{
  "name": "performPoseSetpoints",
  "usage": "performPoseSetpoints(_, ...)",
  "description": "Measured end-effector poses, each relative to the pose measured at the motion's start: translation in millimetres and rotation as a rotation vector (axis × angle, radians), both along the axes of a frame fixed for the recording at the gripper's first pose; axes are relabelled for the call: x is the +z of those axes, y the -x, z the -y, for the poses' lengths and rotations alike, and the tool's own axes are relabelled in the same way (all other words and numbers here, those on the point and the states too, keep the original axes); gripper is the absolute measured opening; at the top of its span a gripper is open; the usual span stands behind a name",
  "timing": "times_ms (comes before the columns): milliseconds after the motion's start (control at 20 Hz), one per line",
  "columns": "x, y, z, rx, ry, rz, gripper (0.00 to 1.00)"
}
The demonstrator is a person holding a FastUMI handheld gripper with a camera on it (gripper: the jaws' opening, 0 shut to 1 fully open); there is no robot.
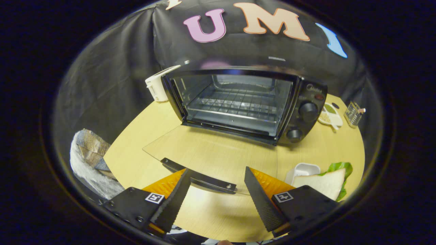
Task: Open the toaster oven, put the food inside, and close the toaster oven door.
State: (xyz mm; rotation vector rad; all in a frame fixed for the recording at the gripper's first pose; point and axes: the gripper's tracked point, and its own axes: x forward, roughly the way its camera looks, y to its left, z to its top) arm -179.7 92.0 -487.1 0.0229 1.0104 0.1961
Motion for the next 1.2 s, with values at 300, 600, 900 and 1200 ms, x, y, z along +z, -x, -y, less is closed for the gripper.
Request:
performPoseSetpoints(300,-20,19,1,-0.002,-0.035,-0.051,0.98)
performPoseSetpoints(600,26,-9,16,-0.054,-0.077,0.092,0.98)
performPoseSetpoints(900,93,-54,90,-0.179,-0.031,0.290,0.97)
performPoseSetpoints(1200,100,-47,181,-0.294,0.085,0.325,0.98)
